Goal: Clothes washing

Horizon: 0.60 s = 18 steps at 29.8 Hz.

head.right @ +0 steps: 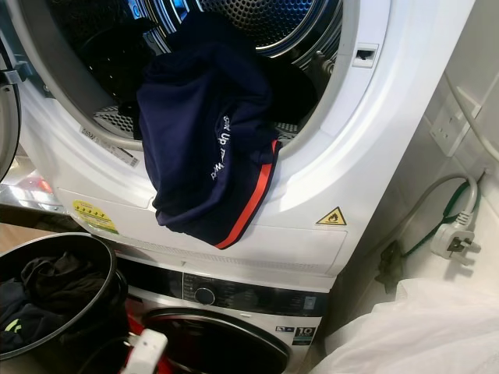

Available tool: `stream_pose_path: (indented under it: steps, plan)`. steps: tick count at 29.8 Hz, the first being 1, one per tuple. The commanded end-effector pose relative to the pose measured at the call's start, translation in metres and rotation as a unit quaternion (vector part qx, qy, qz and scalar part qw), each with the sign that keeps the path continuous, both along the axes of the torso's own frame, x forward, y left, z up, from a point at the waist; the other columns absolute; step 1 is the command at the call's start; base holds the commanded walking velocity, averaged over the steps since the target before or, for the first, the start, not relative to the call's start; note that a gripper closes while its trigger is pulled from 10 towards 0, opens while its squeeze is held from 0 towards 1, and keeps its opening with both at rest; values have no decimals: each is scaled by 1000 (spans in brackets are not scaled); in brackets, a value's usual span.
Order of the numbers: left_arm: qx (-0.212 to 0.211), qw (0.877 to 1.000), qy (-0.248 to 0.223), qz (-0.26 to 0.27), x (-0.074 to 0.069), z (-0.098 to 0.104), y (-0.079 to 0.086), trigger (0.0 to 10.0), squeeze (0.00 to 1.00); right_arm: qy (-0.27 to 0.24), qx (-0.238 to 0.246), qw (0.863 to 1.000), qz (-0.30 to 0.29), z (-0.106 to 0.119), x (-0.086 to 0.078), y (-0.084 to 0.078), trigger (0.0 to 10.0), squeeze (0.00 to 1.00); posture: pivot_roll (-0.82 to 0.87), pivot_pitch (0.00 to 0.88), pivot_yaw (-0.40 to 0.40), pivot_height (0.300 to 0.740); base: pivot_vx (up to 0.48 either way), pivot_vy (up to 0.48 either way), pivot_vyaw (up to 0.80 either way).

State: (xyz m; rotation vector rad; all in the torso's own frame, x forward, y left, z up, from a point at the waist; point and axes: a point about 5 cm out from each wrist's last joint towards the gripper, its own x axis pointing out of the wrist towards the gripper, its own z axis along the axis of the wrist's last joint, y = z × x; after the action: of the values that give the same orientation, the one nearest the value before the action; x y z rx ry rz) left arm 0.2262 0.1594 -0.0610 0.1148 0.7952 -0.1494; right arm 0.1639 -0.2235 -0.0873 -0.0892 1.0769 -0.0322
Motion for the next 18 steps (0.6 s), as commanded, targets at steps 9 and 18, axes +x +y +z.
stream_pose_path:
  steps: [9, 18]
  plan:
    - [-3, 992, 30, -122, -23, -13, -23, 10000, 0, 7, -5, 1000, -5, -1, -3, -4, 10000, 0, 22, 0, -25, 740, 0, 0, 0]
    - [-13, 991, -35, -130, -9, -1, -29, 10000, 0, 0, 2, 1000, -12, 0, 0, 1, 10000, 0, 24, 0, -18, 740, 0, 0, 0]
